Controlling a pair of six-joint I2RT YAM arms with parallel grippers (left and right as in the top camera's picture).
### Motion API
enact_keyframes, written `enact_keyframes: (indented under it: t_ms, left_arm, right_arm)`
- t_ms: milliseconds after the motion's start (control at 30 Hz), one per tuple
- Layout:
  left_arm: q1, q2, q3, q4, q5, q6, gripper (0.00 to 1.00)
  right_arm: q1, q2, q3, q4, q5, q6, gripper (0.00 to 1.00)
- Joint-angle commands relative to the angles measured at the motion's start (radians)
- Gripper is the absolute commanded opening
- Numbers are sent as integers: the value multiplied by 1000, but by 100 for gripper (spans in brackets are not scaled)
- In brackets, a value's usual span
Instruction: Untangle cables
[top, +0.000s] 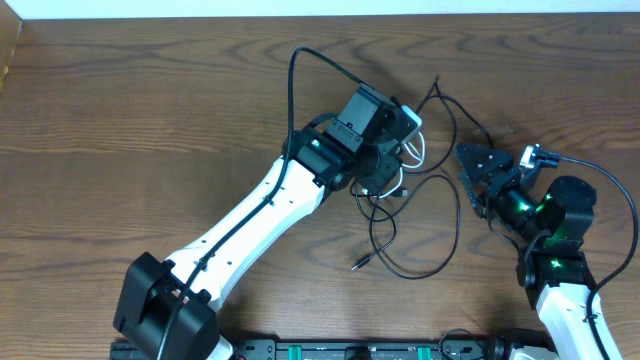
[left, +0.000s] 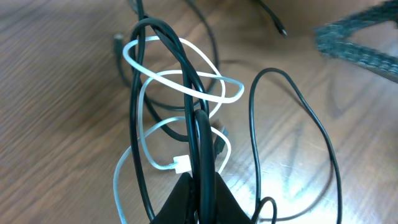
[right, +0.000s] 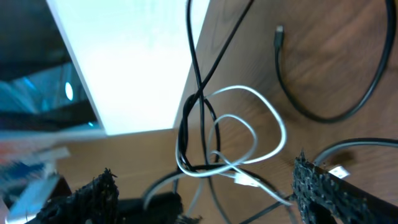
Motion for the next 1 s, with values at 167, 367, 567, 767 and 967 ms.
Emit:
enact_keyframes:
  t_ms: [167, 367, 567, 767, 967]
  left_arm:
    - [-59, -24, -2, -16, 102, 212, 8]
    - [-131, -24, -2, -24, 98, 267, 7]
    - [-167, -24, -2, -14, 98, 267, 7]
    - [-169, -27, -2, 5, 111, 266, 7]
    - [-169, -29, -1, 18, 170, 266, 7]
  right_arm:
    - [17, -4, 8, 1, 12, 144, 83]
    - [16, -4, 8, -2, 16, 150, 83]
    - [16, -4, 8, -38, 37, 140, 64]
    - [18, -4, 8, -111, 79, 129, 50]
    - [17, -4, 8, -114, 90, 127, 40]
